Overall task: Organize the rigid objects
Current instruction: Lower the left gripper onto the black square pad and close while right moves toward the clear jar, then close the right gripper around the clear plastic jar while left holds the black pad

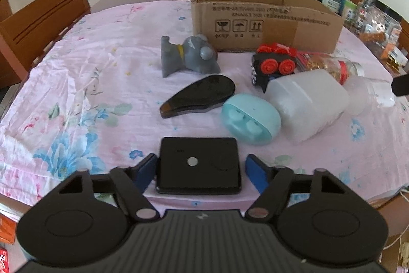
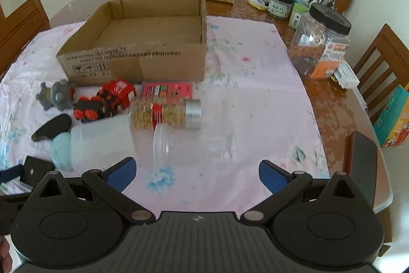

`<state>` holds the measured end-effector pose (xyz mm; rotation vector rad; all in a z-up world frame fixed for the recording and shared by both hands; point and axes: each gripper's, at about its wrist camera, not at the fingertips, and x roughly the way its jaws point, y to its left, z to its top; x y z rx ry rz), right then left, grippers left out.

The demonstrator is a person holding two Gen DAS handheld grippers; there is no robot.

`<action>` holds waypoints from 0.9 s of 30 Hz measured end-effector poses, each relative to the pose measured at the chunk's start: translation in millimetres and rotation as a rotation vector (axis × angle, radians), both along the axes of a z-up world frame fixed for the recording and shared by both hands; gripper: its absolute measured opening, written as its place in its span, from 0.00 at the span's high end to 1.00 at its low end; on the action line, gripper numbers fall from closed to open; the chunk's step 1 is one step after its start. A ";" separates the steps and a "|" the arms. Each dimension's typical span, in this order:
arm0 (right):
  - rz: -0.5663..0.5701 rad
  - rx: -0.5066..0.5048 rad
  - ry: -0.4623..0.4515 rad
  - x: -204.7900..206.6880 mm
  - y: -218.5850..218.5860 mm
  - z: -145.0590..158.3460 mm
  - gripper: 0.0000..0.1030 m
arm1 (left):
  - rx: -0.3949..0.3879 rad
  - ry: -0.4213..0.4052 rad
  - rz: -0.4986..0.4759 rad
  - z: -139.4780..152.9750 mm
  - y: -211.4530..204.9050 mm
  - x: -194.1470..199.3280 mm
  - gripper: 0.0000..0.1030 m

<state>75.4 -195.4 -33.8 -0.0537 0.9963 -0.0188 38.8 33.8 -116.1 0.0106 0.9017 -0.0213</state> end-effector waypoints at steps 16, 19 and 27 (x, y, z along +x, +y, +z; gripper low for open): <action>0.069 0.019 0.025 40.1 -9.4 -37.4 0.00 | 0.012 0.003 0.106 0.2 -6.6 1.7 0.31; 0.057 0.043 0.042 44.8 -12.4 -41.8 0.00 | 0.011 0.005 0.110 0.2 -7.0 3.5 0.31; 0.053 0.033 0.077 51.6 -6.3 -48.6 0.00 | 0.009 0.017 0.076 1.0 -4.7 7.4 0.31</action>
